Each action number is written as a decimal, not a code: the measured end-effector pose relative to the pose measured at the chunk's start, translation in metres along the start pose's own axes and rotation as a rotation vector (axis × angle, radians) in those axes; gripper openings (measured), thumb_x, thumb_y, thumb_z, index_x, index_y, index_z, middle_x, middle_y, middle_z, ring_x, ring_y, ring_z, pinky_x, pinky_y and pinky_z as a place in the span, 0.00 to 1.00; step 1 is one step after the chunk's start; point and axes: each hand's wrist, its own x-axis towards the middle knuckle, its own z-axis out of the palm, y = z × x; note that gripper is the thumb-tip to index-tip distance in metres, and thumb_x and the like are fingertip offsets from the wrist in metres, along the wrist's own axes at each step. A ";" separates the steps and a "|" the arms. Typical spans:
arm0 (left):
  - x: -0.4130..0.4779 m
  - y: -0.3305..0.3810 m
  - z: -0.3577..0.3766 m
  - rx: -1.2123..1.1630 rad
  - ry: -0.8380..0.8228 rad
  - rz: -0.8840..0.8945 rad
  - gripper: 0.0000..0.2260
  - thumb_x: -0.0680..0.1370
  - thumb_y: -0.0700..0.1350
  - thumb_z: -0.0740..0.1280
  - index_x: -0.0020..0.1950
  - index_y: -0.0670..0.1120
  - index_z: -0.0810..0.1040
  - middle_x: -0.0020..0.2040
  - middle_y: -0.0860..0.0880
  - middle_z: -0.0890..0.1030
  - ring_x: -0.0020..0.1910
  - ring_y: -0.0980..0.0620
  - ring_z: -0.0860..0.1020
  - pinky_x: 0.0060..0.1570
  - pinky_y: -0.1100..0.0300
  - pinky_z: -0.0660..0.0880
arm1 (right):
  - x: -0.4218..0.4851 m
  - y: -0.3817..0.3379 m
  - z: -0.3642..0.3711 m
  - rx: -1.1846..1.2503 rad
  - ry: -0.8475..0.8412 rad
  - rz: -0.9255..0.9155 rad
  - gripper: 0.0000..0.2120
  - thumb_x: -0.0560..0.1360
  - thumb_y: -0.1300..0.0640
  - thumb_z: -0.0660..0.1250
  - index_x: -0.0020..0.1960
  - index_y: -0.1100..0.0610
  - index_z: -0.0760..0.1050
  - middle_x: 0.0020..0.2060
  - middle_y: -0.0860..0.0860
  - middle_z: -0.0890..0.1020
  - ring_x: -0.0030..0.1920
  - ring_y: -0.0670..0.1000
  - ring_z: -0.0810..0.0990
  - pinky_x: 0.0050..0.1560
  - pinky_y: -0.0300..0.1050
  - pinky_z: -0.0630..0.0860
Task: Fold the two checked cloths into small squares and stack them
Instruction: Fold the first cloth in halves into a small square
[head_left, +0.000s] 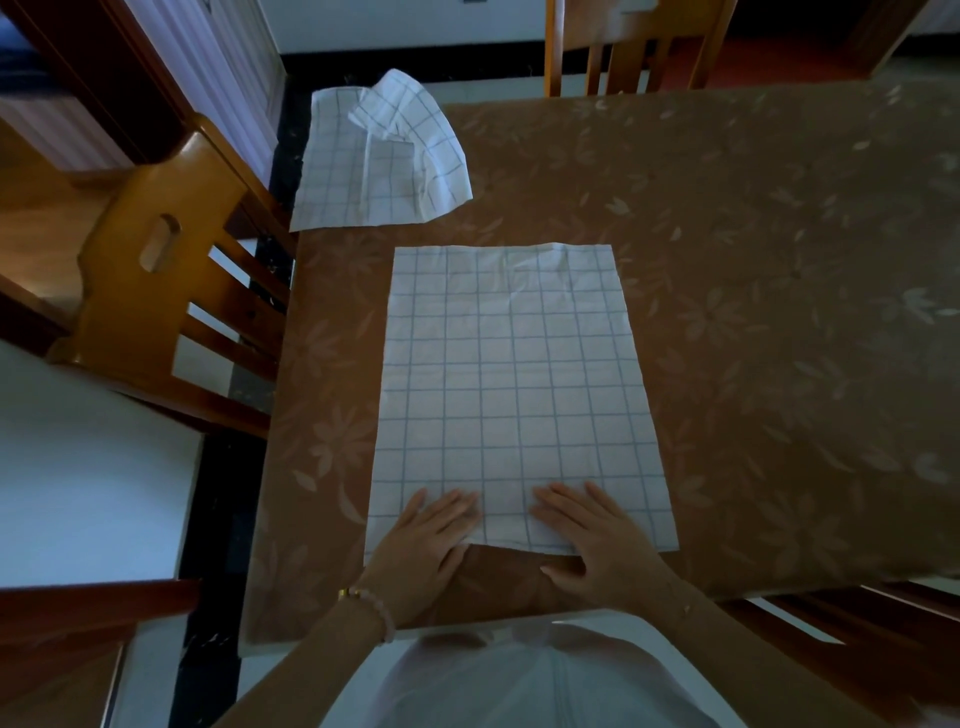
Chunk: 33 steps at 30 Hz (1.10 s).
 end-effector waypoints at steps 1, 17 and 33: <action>0.001 0.001 -0.001 -0.026 0.004 -0.022 0.23 0.82 0.50 0.43 0.65 0.49 0.74 0.67 0.52 0.74 0.68 0.56 0.67 0.69 0.56 0.53 | 0.000 -0.001 0.000 -0.006 -0.003 0.001 0.30 0.70 0.39 0.62 0.69 0.50 0.68 0.70 0.47 0.68 0.71 0.47 0.62 0.69 0.53 0.55; -0.013 -0.009 0.004 0.137 0.002 0.092 0.24 0.73 0.45 0.55 0.70 0.49 0.65 0.70 0.51 0.70 0.70 0.53 0.62 0.67 0.52 0.54 | -0.026 0.029 -0.014 -0.076 -0.045 0.056 0.25 0.72 0.58 0.54 0.69 0.52 0.65 0.67 0.47 0.73 0.68 0.46 0.66 0.69 0.47 0.53; 0.020 -0.022 -0.071 -0.183 0.048 -0.065 0.24 0.77 0.58 0.50 0.61 0.48 0.78 0.56 0.52 0.81 0.55 0.53 0.78 0.56 0.61 0.73 | 0.008 0.052 -0.089 0.314 0.017 0.243 0.11 0.78 0.58 0.63 0.57 0.51 0.79 0.52 0.42 0.82 0.50 0.39 0.80 0.54 0.33 0.75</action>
